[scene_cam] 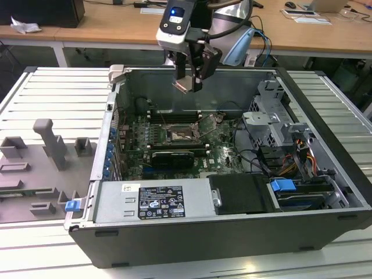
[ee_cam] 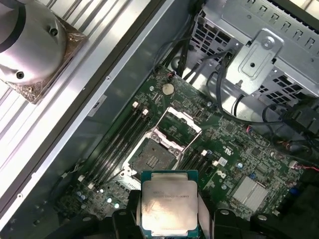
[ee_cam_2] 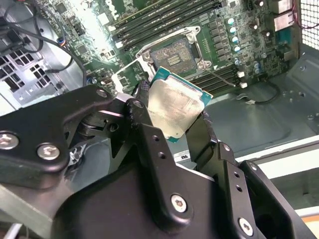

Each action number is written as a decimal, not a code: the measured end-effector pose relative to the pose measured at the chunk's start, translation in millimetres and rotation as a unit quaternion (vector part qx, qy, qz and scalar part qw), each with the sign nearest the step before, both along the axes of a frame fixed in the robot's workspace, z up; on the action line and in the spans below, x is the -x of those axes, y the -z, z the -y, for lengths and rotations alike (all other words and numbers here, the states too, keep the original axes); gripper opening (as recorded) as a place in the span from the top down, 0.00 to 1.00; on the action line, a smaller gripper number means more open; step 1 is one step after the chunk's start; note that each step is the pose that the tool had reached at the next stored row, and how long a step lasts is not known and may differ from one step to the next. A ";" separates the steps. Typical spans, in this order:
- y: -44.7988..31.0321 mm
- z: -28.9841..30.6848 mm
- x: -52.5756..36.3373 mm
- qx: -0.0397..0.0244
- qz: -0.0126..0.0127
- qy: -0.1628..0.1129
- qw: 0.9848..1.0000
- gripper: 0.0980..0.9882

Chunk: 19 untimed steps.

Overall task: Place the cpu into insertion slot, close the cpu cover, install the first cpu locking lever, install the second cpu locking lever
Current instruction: 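Place the cpu into insertion slot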

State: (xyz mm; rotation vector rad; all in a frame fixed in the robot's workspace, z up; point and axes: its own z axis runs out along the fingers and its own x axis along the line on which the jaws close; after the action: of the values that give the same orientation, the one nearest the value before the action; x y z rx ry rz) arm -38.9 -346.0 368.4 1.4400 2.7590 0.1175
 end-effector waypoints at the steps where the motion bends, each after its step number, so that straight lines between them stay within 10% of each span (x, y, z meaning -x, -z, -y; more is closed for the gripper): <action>1: 0.0 0.0 0.0 0.000 0.000 0.004 1.000 0.50; 19: 1.0 0.0 0.0 0.003 0.000 0.095 0.996 0.50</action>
State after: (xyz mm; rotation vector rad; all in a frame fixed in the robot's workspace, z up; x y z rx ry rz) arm -38.9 -346.0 367.4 1.6893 2.6025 0.1039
